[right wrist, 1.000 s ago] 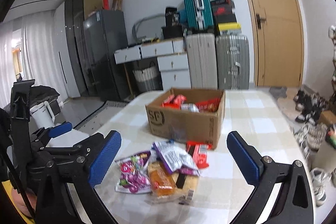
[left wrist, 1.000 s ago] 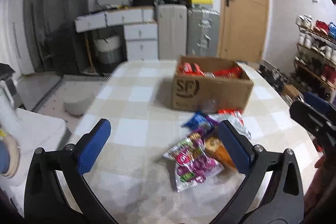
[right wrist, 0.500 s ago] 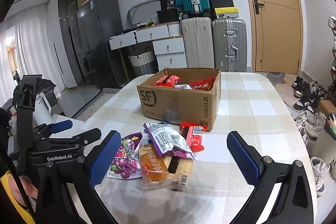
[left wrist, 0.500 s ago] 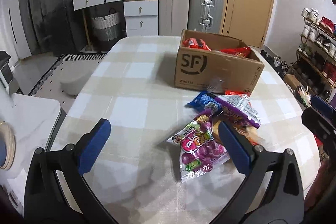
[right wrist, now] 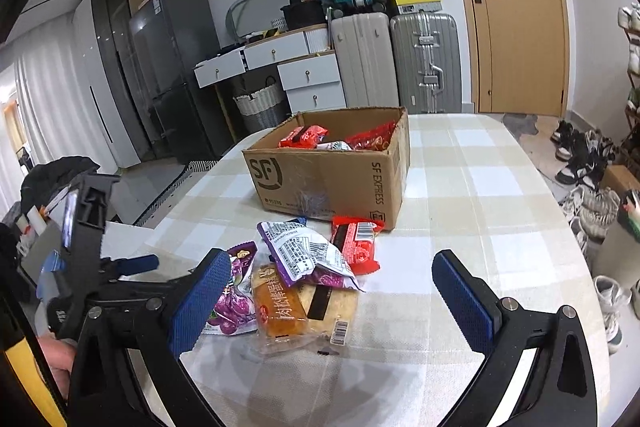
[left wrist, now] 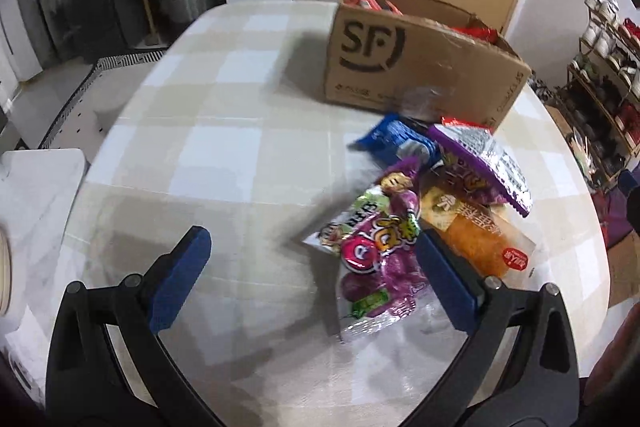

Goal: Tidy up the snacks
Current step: 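Lower the left tool onto the purple candy bag and close on it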

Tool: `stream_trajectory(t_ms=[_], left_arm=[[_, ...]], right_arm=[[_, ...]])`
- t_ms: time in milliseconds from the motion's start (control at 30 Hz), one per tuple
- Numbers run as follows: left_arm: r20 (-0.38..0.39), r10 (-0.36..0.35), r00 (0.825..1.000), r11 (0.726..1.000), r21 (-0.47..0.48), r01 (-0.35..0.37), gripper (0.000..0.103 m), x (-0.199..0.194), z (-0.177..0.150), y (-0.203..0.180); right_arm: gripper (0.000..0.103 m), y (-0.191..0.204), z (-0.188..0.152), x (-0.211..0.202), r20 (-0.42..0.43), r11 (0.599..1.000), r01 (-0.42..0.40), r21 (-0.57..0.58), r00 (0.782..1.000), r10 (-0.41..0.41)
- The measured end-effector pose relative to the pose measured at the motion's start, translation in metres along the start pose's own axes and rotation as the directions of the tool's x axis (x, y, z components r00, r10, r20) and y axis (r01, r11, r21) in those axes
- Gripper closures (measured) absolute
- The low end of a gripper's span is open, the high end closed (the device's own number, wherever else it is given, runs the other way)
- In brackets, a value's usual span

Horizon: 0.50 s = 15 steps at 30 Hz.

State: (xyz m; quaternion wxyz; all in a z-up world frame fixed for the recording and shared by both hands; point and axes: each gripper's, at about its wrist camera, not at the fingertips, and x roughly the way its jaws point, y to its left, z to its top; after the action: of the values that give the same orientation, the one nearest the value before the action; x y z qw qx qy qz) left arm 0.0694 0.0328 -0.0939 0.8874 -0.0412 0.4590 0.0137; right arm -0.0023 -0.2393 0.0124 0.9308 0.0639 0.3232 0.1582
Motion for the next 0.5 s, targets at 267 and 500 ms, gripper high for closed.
stream_trajectory(t_ms=[267, 500], left_arm=[[-0.014, -0.023, 1.000, 1.000, -0.011, 0.023, 0.003, 0.015, 0.002, -0.008], [-0.020, -0.161, 0.987, 0.985, -0.065, 0.159, 0.037, 0.019, 0.004, 0.000]], right_arm=[[0.001, -0.003, 0.000, -0.002, -0.003, 1.000, -0.009, 0.010, 1.000, 0.009], [0.001, 0.000, -0.001, 0.002, -0.023, 1.000, -0.008, 0.003, 1.000, 0.008]])
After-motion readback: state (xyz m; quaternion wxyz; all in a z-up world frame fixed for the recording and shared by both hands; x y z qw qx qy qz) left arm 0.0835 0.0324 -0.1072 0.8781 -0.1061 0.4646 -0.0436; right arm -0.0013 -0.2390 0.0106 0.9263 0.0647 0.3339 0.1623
